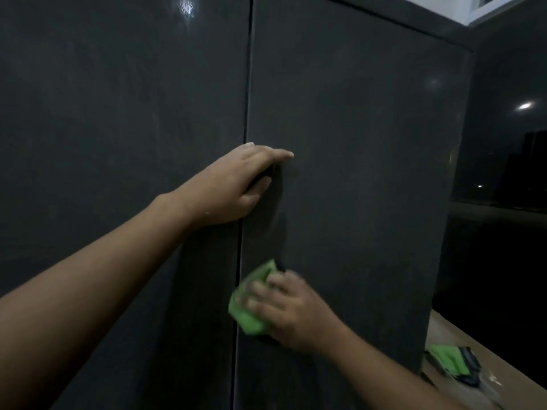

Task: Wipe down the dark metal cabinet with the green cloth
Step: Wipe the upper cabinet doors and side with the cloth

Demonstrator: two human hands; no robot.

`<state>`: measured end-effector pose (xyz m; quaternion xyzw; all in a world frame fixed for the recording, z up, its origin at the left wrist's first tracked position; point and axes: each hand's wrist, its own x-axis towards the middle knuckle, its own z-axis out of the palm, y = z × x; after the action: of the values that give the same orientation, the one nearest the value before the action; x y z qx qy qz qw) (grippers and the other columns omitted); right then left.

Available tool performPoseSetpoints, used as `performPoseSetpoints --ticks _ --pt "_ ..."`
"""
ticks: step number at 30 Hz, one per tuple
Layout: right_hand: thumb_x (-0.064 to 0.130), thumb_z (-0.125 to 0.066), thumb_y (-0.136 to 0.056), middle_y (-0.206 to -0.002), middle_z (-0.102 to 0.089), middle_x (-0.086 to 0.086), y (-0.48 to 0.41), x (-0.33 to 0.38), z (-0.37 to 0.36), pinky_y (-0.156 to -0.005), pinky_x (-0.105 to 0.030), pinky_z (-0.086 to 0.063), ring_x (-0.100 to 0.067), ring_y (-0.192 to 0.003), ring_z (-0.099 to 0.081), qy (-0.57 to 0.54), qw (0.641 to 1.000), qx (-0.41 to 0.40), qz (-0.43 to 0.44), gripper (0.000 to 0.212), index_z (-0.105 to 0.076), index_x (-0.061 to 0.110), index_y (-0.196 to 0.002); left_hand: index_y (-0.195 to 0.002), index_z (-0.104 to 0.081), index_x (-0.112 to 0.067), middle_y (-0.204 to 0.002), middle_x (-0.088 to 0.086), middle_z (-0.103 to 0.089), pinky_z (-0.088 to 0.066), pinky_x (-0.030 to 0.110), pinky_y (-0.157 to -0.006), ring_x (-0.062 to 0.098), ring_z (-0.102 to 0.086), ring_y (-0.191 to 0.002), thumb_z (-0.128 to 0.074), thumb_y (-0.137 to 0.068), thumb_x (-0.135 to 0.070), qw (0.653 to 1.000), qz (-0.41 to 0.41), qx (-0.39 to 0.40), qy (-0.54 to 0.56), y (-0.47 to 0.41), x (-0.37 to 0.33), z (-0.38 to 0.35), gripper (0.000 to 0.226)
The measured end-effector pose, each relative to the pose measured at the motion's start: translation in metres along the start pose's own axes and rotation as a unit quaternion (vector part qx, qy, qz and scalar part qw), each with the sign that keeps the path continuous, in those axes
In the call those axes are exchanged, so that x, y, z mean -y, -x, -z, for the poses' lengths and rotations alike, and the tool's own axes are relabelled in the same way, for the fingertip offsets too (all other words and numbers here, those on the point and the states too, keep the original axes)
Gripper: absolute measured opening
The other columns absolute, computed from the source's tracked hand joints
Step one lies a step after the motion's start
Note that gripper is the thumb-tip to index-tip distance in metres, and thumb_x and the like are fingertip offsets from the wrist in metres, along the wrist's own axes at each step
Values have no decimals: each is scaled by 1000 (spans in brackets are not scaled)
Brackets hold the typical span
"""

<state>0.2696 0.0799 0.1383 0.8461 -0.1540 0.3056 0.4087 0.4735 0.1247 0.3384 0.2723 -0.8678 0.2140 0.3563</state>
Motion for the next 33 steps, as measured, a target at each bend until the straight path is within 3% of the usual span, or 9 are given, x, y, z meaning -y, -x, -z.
performPoseSetpoints --ticks 3,5,8,10,12,17,21,28,33 --pt "47 -57 -91 -140 -56 16 23 -3 5 -96 -32 -41 -13 -111 -53 37 989 104 96 44 -58 38 -134 -146 -38 -30 -141 -15 -42 -7 23 -119 1 -32 -134 -53 -96 -19 998 -2 30 -54 2 0 2 54" --pt "43 -57 -90 -139 -58 14 21 -23 15 -90 -33 -42 -16 -104 -56 38 992 82 84 46 -57 36 -136 -146 -37 -31 -147 -11 -40 -2 24 -119 6 -31 -138 -55 -94 -21 996 -6 40 -80 3 0 1 56" --pt "32 -62 -83 -138 -61 0 8 -45 30 -87 -36 -46 -28 -95 -60 2 994 -41 -98 56 -57 25 -138 -146 -39 -29 -147 -6 -43 -3 26 -120 9 -34 -138 -56 -92 -19 994 -19 33 -101 4 -2 -1 58" --pt "27 -61 -80 -139 -60 -4 -6 -41 33 -95 -34 -44 -29 -97 -54 -48 959 -120 -253 57 -61 19 -136 -146 -39 -28 -147 -5 -42 -1 26 -120 10 -33 -138 -57 -92 -20 994 -17 28 -107 4 -3 -2 58" --pt "28 -60 -78 -137 -60 -8 -16 -26 28 -100 -30 -40 -25 -101 -47 -84 936 -147 -308 56 -64 16 -133 -146 -40 -28 -147 -5 -42 -1 25 -119 11 -33 -138 -57 -91 -21 993 -18 20 -114 4 -3 -3 57" --pt "31 -72 -73 -132 -60 1 12 7 6 -85 -37 -50 -22 -98 -57 -85 992 4 -90 59 -58 24 -130 -145 -39 -31 -147 -6 -40 -5 33 -121 14 -33 -139 -55 -91 -29 984 -22 19 -173 6 -4 -10 56" --pt "25 -77 -74 -135 -55 7 46 4 -2 -86 -36 -51 -21 -99 -59 -53 996 36 -60 65 -56 27 -135 -144 -39 -33 -144 0 -41 -10 44 -121 23 -36 -136 -52 -88 -33 967 -27 18 -251 6 -10 -17 57" --pt "17 -63 -80 -136 -58 -6 92 -34 21 -99 -33 -44 -25 -101 -50 -42 969 -33 -239 51 -65 14 -131 -140 -39 -36 -139 4 -42 -5 60 -118 26 -37 -133 -53 -83 -34 964 -41 25 -262 -23 -41 -62 59" --pt "-2 -58 -76 -146 -51 -10 117 -94 42 -109 -19 -23 -34 -124 -44 -40 864 -124 -487 68 -53 13 -143 -137 -46 -32 -132 6 -44 -2 67 -114 27 -38 -128 -52 -81 -31 959 -51 13 -278 -42 -50 -101 56"
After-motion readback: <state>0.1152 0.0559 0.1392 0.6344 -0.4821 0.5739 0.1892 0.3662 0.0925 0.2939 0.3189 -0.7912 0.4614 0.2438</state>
